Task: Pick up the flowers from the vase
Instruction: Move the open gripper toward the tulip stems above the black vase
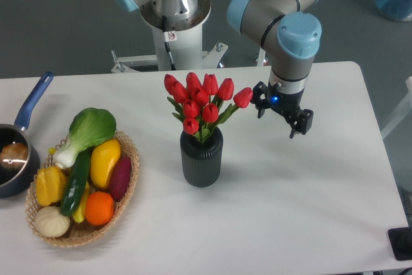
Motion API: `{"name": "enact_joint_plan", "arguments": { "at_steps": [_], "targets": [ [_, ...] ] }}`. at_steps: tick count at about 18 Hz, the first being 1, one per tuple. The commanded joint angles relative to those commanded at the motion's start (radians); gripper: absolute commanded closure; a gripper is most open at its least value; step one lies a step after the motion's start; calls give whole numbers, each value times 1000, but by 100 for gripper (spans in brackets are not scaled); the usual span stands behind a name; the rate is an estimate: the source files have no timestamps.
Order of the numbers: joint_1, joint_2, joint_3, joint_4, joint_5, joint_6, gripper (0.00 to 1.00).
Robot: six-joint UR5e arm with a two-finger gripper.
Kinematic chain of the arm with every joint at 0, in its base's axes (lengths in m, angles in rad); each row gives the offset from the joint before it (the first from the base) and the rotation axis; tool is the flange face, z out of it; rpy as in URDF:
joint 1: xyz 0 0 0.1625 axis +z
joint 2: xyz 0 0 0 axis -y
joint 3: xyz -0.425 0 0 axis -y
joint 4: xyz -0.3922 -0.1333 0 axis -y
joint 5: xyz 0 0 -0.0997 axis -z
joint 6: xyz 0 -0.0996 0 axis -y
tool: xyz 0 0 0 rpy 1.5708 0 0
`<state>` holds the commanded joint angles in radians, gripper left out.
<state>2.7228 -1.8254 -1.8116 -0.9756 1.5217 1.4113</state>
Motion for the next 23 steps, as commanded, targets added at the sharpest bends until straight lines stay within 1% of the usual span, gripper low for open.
{"name": "enact_joint_plan", "arguments": {
  "at_steps": [3, 6, 8, 11, 12, 14, 16, 18, 19, 21, 23],
  "targets": [
    [0, -3, 9, 3, 2, -3, 0],
    [2, -6, 17, 3, -27, -11, 0],
    [14, -6, -8, 5, -89, -21, 0],
    [23, 32, -55, -1, -120, -41, 0],
    [21, 44, -83, 0, -121, -38, 0],
    [18, 78, -104, -2, -139, -37, 0],
    [17, 127, -130, -5, -201, -37, 0],
    [21, 179, -152, -6, -306, -37, 0],
    [28, 193, -158, -23, -349, -37, 0],
    [43, 199, -158, -54, -428, -35, 0],
    [52, 199, -161, -55, -498, -35, 0]
  ]
}}
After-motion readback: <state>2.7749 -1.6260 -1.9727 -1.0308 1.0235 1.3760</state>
